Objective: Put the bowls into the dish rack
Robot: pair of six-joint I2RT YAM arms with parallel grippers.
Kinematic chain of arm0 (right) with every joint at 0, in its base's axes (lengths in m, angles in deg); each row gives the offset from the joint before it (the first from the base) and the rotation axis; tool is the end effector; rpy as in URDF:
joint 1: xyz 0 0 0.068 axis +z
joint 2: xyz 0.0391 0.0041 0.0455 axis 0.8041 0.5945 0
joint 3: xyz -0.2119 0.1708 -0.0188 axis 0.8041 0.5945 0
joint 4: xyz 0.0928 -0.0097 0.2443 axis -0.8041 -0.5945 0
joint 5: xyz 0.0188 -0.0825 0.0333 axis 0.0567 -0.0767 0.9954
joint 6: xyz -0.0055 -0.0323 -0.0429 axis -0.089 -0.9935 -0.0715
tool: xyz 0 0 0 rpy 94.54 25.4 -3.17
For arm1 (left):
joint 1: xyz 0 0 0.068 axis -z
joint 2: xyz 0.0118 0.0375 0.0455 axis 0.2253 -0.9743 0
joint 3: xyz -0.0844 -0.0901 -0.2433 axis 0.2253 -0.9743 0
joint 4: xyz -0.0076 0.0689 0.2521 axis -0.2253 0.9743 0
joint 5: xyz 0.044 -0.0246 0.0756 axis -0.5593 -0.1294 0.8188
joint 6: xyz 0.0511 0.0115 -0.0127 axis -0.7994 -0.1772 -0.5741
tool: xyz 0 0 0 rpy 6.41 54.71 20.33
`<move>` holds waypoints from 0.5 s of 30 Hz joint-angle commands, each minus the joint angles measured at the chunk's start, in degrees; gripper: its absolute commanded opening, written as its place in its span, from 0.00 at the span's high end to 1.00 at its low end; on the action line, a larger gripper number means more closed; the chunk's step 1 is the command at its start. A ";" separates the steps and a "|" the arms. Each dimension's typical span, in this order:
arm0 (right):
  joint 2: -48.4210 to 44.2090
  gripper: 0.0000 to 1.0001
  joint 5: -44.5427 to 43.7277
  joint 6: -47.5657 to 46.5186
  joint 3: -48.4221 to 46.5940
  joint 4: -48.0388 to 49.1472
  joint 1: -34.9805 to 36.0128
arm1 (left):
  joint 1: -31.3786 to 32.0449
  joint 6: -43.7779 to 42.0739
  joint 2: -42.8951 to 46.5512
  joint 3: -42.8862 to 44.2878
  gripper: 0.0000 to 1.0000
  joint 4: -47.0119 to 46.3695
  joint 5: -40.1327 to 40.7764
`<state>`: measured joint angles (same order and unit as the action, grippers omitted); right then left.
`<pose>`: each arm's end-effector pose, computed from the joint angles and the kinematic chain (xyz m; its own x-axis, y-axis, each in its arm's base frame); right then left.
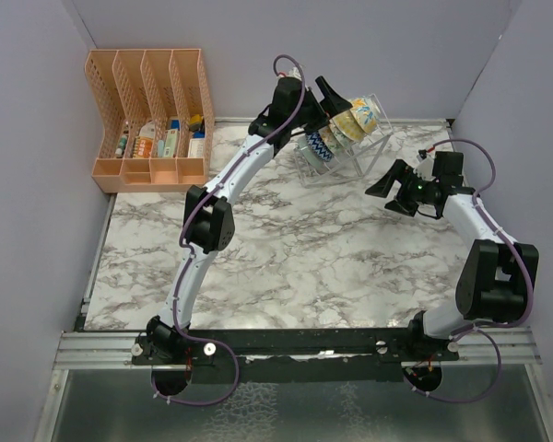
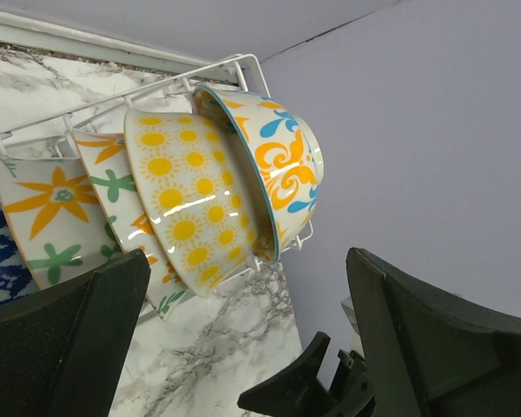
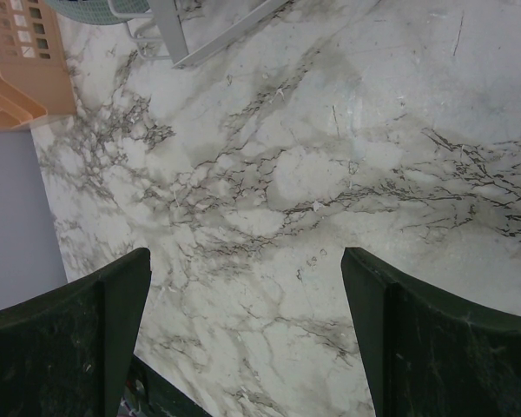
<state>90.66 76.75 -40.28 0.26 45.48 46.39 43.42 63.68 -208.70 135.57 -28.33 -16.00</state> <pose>0.3126 -0.0184 0.2301 -0.8024 0.4851 -0.3476 0.1304 0.7109 0.6911 0.4925 -0.3006 0.3247 -0.6994 -0.5475 -0.4594 0.2428 0.4225 -0.8732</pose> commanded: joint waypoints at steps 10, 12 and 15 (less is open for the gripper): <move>0.16 0.10 0.95 -0.06 0.04 1.57 -0.33 | 0.59 -1.11 -1.87 2.96 0.01 -0.86 1.30; 0.18 0.10 0.94 -0.06 -0.03 1.65 -0.33 | 0.68 -1.12 -1.97 3.07 0.01 -0.90 1.35; 0.29 0.10 0.80 -0.03 -0.05 1.74 -0.33 | 0.74 -1.28 -2.17 3.07 0.01 -0.91 1.31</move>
<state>90.66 76.75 -40.30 0.26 45.48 46.39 43.68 63.20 -209.40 136.60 -28.13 -15.60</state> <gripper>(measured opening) 0.904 0.992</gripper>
